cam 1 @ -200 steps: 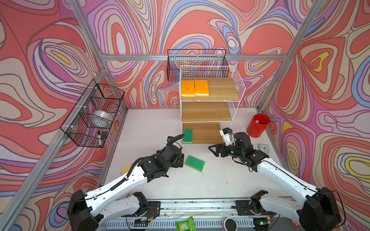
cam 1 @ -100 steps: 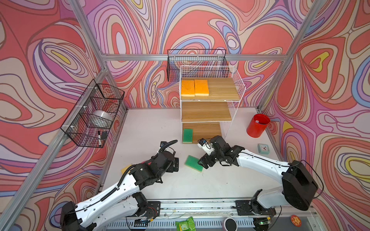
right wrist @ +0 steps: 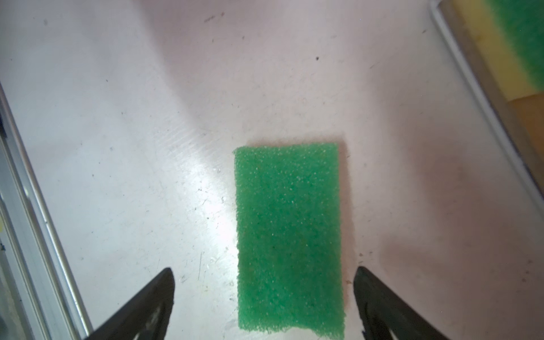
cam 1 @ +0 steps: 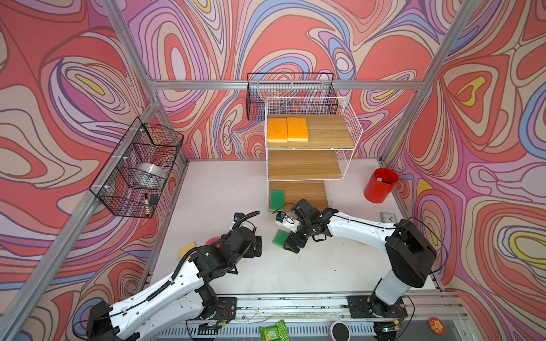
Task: Arrange cleaning sponges on a shelf
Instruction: Pick up the cleaning sponge at the center of the table.
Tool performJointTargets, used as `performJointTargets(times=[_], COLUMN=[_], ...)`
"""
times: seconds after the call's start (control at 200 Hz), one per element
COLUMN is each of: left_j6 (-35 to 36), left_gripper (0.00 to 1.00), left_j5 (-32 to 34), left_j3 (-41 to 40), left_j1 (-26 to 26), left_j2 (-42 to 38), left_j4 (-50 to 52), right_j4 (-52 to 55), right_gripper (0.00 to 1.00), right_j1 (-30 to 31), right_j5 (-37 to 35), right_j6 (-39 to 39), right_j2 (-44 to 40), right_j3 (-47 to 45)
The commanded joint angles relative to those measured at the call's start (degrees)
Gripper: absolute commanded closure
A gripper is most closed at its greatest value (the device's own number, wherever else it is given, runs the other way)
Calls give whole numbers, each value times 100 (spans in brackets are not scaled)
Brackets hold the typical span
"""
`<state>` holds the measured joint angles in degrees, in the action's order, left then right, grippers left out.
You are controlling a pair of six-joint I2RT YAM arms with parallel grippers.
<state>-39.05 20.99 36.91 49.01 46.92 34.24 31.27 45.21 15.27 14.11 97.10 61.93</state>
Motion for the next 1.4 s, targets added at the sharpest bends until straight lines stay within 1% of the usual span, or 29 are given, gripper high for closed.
performJointTargets(times=[0.0,0.135,0.32,0.441,0.521,0.631,0.751,0.901,0.991,1.177,1.392], left_j6=[-129,-208,-243,-203,-169,-69,-24,-5,10,-22,-80], left_gripper=[0,0,0,0,0,0,0,0,0,0,0], left_j5=[134,240,313,369,374,375,318,209,199,173,185], left_j3=[-62,-206,-352,-357,-318,-313,-323,-440,-482,-491,-467], left_j1=[-24,-29,-25,-29,-25,-40,-111,-186,-199,-213,-202], left_j2=[-126,-218,-288,-212,-132,-13,131,107,132,78,-33], left_j4=[34,4,-134,-237,-292,-410,-520,-722,-783,-667,-569], right_j4=[217,196,306,410,425,458,449,434,433,354,261], right_gripper=[2,2,2,2,2,3,5,7,10,20,24], right_j1=[4,28,105,127,140,154,212,295,333,375,444], right_j5=[10,-122,-470,-642,-689,-966,-1147,-1278,-1316,-1305,-1354], right_j6=[91,41,74,108,109,39,-45,-122,-161,-271,-420], right_j2=[21,-7,156,396,408,481,562,551,591,613,481], right_j3=[-35,-197,-100,110,174,203,179,144,161,144,37])
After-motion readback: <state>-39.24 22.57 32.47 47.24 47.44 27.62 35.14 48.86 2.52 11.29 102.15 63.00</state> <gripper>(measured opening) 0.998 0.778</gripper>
